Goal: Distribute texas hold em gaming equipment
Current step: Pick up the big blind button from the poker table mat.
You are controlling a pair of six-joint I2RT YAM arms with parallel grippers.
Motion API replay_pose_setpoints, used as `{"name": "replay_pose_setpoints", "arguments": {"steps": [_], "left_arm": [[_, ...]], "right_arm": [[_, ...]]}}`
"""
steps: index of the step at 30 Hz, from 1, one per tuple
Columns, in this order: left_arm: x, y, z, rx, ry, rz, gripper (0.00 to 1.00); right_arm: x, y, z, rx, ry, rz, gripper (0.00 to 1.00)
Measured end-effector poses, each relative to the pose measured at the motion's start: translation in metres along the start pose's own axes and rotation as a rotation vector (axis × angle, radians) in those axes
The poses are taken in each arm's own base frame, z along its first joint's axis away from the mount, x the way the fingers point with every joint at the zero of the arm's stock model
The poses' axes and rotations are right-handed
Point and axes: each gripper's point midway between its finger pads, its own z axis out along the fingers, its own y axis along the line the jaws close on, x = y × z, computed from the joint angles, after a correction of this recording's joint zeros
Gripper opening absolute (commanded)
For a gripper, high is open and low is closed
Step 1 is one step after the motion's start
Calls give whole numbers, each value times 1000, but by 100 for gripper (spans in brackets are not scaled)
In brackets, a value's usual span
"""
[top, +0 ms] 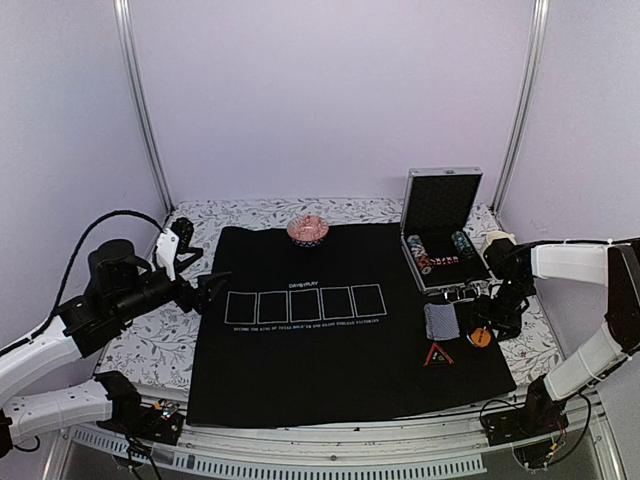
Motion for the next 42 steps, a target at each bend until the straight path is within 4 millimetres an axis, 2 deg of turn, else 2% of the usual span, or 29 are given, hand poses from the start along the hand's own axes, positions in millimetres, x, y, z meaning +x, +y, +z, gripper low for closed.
{"name": "replay_pose_setpoints", "arguments": {"steps": [7,14,20,24,42], "left_arm": [[0,0,0,0,0,0,93],[0,0,0,0,0,0,93],[0,0,0,0,0,0,93],[2,-1,1,3,7,-1,93],[1,-2,1,10,5,0,93]], "right_arm": [[0,1,-3,0,-6,-10,74],[-3,16,-10,-9,-25,-62,74],[-2,14,-3,26,-4,-71,73],[-1,11,-1,44,1,-71,67],[2,13,3,93,11,-102,59]]}}
